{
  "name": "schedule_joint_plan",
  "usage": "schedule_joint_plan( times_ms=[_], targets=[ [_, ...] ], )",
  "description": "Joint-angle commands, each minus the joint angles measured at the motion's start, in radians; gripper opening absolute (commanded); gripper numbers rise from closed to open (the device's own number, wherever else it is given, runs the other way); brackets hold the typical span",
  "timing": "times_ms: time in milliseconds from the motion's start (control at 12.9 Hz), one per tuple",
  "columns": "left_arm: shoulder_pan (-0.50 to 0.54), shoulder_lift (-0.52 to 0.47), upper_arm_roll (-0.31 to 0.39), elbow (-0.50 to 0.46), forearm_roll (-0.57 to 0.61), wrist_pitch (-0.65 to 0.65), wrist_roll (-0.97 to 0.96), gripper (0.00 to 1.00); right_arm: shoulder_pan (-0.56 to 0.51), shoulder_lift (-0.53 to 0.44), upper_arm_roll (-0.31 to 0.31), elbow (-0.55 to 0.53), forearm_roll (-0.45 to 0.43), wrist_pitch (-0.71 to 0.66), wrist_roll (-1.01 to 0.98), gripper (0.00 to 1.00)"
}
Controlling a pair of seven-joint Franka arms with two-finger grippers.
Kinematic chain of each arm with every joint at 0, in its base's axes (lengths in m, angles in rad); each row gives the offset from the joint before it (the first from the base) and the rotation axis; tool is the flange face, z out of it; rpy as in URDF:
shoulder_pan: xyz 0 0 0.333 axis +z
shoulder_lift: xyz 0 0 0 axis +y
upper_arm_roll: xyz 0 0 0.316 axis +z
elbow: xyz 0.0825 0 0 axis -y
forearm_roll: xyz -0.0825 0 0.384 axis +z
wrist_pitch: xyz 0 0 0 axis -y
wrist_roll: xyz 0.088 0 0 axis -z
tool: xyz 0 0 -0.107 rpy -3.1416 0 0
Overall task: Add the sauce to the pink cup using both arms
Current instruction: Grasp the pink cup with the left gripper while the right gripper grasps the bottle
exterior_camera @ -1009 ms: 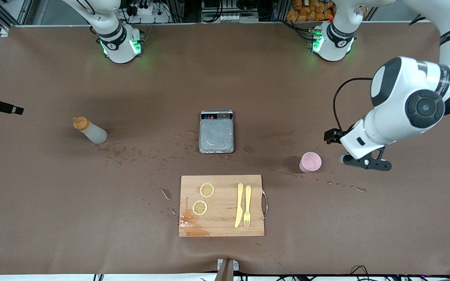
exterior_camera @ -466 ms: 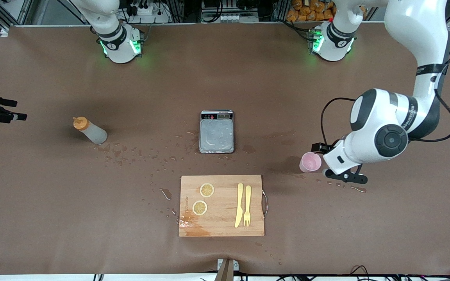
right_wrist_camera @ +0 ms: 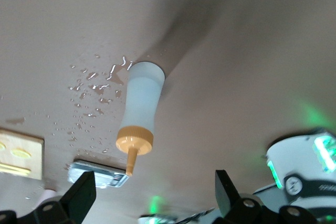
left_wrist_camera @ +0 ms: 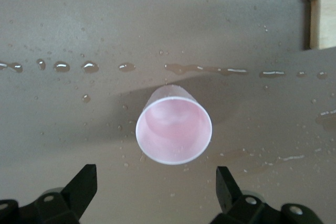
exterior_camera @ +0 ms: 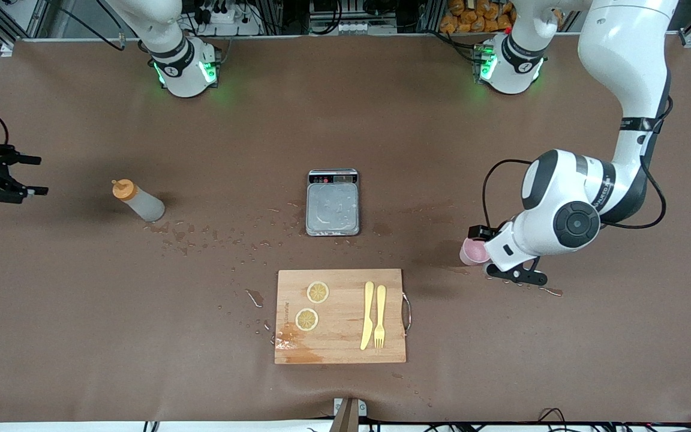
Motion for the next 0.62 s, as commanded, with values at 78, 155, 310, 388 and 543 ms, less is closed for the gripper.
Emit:
schedule_joint_plan(
  times_ms=[78, 155, 310, 388, 543],
  targets=[
    [0.014, 0.059, -0.002, -0.007, 0.029, 0.047, -0.006, 1.0, -0.052, 0.091, 0.013, 0.002, 0.077, -0.01, 0.052, 1.0],
    [0.014, 0.077, -0.002, -0.005, 0.029, 0.047, -0.006, 1.0, -0.063, 0.119, 0.013, 0.002, 0.093, -0.011, 0.054, 1.0],
    [0.014, 0.102, -0.002, -0.005, 0.03, 0.047, -0.006, 0.85, -0.075, 0.172, 0.013, 0.002, 0.126, -0.013, 0.054, 1.0],
    [0.008, 0.113, -0.002, -0.004, 0.029, 0.047, -0.007, 0.47, -0.086, 0.196, 0.013, 0.001, 0.137, -0.013, 0.057, 1.0],
    [0.008, 0.123, -0.001, -0.005, 0.03, 0.047, -0.007, 0.0, -0.1, 0.255, 0.013, -0.001, 0.18, -0.008, 0.058, 1.0]
  ],
)
